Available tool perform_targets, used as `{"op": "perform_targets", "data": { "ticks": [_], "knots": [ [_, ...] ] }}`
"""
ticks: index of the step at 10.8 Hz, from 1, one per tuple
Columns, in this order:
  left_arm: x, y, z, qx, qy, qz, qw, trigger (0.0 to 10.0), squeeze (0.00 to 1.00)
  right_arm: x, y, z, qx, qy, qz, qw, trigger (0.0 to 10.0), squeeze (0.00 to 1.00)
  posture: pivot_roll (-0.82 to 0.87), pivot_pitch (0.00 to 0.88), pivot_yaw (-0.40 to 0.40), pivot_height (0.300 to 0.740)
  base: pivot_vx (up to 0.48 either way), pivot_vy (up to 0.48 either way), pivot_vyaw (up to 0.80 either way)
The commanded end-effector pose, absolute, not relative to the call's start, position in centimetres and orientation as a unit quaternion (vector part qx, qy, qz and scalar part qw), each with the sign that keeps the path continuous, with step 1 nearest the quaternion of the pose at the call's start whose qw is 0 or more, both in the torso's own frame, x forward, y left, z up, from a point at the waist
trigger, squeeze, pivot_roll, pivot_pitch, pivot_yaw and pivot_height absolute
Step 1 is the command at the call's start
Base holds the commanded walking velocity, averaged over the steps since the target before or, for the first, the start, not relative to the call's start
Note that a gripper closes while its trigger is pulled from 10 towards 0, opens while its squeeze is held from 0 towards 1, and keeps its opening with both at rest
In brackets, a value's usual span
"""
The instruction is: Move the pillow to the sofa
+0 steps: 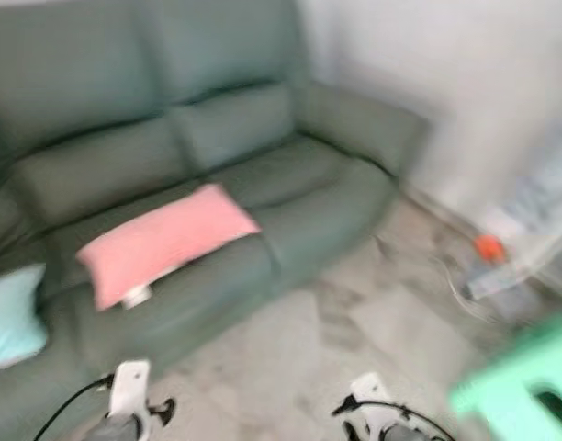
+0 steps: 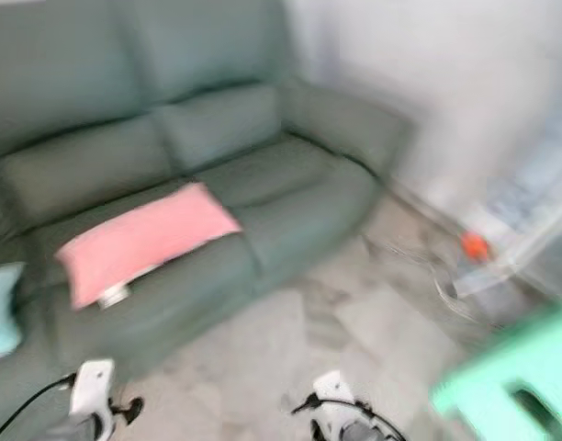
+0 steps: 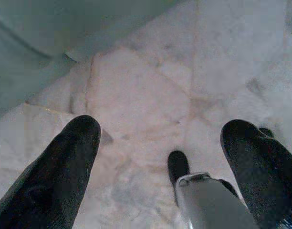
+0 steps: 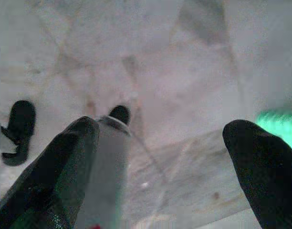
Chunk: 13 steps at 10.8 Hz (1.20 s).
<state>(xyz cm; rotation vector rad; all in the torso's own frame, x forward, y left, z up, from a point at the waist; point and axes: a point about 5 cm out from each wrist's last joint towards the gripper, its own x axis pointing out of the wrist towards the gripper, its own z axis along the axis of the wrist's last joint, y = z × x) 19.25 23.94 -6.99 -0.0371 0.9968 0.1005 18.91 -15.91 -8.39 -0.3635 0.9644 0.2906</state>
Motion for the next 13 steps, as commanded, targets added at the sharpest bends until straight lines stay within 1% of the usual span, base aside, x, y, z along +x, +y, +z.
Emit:
{"op": "perform_targets", "data": {
  "ticks": [1, 3, 6, 7, 9, 11, 12, 13],
  "knots": [
    [19.3, 23.6, -7.0, -0.022, 0.479, 0.041, 0.877, 10.0, 0.00, 19.0, -16.7, -8.3, -0.180, 0.462, 0.133, 0.858, 10.0, 0.00, -0.15, 0.075, 0.026, 0.740, 0.000, 0.000, -0.80],
    [19.2, 23.4, -7.1, -0.022, 0.480, 0.039, 0.876, 10.0, 0.00, 18.9, -16.7, -8.3, -0.181, 0.462, 0.134, 0.858, 10.0, 0.00, -0.15, 0.076, 0.028, 0.740, 0.000, 0.000, -0.80],
    [19.3, 21.4, -7.6, -0.023, 0.479, 0.032, 0.877, 10.0, 0.00, 18.9, -16.7, -8.4, -0.180, 0.464, 0.134, 0.857, 10.0, 0.00, -0.15, 0.078, 0.029, 0.740, 0.000, 0.000, -0.80],
    [19.0, 21.3, -7.7, -0.023, 0.481, 0.033, 0.876, 10.0, 0.00, 18.9, -16.7, -8.4, -0.180, 0.464, 0.134, 0.857, 10.0, 0.00, -0.15, 0.078, 0.029, 0.740, 0.000, 0.000, -0.80],
    [18.0, 22.1, -8.1, -0.023, 0.490, 0.040, 0.871, 10.0, 0.00, 18.9, -16.7, -8.4, -0.180, 0.464, 0.134, 0.857, 10.0, 0.00, -0.15, 0.077, 0.029, 0.740, 0.000, 0.000, -0.80],
    [17.7, 23.4, -7.9, -0.020, 0.491, 0.046, 0.870, 10.0, 0.00, 18.9, -16.6, -8.4, -0.180, 0.464, 0.134, 0.857, 10.0, 0.00, -0.15, 0.077, 0.030, 0.740, 0.000, 0.000, -0.80],
    [17.4, 24.2, -7.8, -0.020, 0.492, 0.052, 0.869, 10.0, 0.00, 18.9, -16.6, -8.4, -0.179, 0.462, 0.134, 0.858, 10.0, 0.00, -0.15, 0.076, 0.030, 0.740, 0.000, 0.000, -0.56],
    [16.8, 25.4, -7.7, -0.016, 0.495, 0.058, 0.867, 10.0, 0.00, 18.9, -16.6, -8.4, -0.180, 0.462, 0.136, 0.858, 10.0, 0.00, -0.16, 0.074, 0.030, 0.740, 0.000, 0.000, 0.00]
  ]
}}
